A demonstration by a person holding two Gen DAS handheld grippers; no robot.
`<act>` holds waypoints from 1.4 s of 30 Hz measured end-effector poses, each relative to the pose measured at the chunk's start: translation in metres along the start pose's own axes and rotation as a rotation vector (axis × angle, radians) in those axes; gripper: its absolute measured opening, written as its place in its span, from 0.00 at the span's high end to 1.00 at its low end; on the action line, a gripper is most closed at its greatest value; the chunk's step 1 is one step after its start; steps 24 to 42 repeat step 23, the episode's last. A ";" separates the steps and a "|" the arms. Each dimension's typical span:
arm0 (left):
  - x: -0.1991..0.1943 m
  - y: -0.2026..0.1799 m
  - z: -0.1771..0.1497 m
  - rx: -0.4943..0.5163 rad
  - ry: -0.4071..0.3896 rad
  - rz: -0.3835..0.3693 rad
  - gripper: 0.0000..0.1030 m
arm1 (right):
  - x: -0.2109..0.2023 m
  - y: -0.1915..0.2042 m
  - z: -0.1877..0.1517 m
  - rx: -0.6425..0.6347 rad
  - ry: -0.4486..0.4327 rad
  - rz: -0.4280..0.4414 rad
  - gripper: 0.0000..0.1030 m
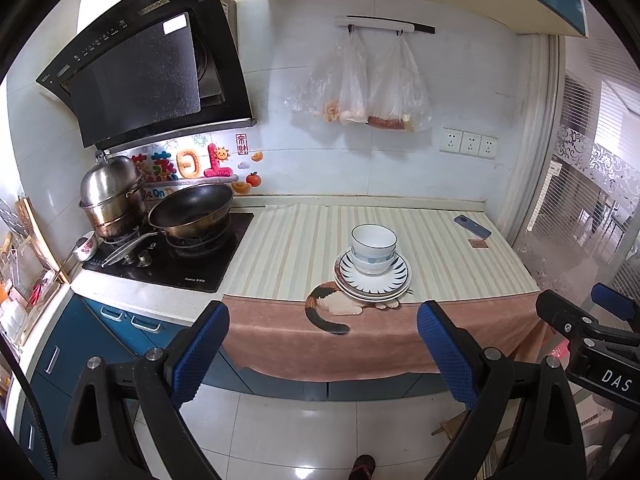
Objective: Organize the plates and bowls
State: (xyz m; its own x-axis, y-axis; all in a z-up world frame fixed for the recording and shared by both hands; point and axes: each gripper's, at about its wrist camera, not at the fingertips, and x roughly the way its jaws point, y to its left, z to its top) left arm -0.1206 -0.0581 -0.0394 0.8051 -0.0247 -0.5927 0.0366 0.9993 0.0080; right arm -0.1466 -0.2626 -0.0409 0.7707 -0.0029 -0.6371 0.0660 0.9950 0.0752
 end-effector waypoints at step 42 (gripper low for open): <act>-0.008 -0.003 0.001 0.006 -0.017 0.003 0.06 | -0.008 -0.004 -0.003 0.001 -0.009 -0.002 0.00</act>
